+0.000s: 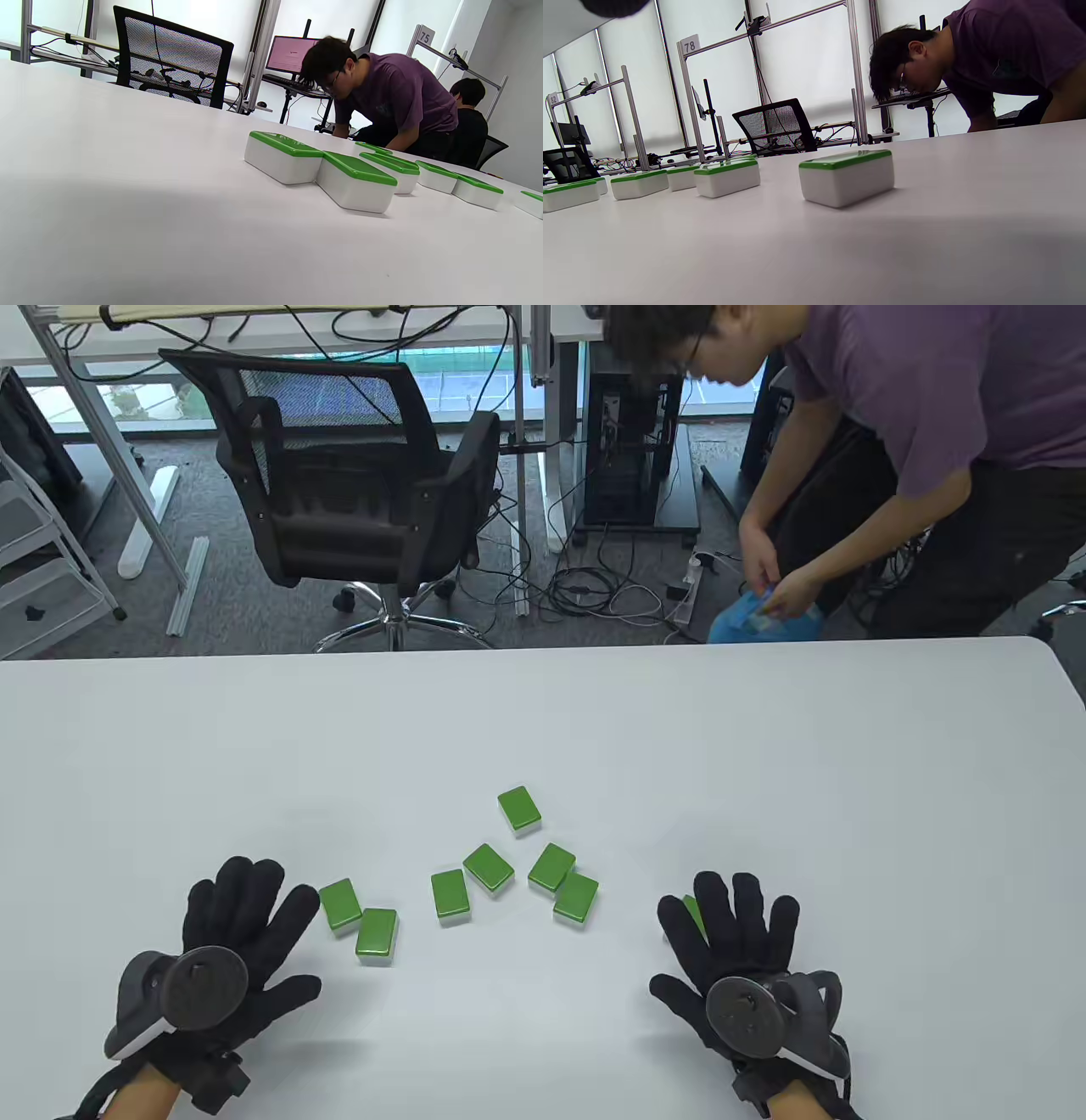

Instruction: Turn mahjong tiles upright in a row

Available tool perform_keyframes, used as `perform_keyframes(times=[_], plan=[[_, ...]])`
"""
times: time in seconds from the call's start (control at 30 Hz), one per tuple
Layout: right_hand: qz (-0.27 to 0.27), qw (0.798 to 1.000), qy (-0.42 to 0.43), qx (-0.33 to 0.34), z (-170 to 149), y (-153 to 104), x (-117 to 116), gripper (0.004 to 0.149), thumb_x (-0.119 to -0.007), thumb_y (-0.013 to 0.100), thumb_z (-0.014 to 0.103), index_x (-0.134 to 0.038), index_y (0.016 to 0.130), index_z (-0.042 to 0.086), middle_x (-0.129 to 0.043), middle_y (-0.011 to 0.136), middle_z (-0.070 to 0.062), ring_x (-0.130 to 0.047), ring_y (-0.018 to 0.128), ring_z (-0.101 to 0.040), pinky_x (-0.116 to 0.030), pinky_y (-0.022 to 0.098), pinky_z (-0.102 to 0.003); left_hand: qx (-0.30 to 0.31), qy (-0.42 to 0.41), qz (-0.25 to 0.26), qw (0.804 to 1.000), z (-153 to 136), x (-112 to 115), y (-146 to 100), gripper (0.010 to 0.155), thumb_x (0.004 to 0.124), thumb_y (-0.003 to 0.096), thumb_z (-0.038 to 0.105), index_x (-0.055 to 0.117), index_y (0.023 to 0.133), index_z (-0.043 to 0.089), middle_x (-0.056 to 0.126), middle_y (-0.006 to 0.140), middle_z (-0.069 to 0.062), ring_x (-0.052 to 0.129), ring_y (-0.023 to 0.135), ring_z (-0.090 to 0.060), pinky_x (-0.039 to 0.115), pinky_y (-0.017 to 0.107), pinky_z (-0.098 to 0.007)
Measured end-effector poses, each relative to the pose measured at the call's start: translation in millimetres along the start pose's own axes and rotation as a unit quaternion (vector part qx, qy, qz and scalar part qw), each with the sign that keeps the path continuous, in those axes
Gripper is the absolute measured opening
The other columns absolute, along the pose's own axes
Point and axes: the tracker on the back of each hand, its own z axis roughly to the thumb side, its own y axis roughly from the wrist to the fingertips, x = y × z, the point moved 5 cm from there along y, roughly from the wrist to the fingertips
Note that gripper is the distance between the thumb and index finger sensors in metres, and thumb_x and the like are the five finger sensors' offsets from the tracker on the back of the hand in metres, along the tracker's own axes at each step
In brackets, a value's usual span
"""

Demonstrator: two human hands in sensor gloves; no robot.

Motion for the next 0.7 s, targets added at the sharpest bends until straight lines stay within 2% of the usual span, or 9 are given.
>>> perform_keyframes(times=[0.33,0.7], plan=[[0.002,1.000,-0.015,0.011,7.0,-0.6,-1.9,0.077,-0.056,0.047,0.063,-0.006,0.102,0.044,0.012,0.110,0.004,0.017,0.094,-0.035,0.003,0.065,-0.065,-0.001,0.023,0.005,1.000,4.1,-4.1,-2.1,0.084,0.058,0.0310,0.076,0.011,0.098,0.059,-0.013,0.110,0.025,-0.018,0.111,-0.014,-0.004,0.082,-0.055],[0.002,1.000,-0.019,0.011,6.7,-1.7,-0.3,0.081,-0.062,0.046,0.062,-0.005,0.101,0.044,0.012,0.110,0.004,0.016,0.094,-0.035,0.002,0.065,-0.065,-0.005,0.027,-0.011,1.000,3.3,2.4,1.6,0.085,0.059,0.0307,0.076,0.012,0.099,0.059,-0.014,0.110,0.025,-0.018,0.111,-0.014,-0.003,0.083,-0.055]])
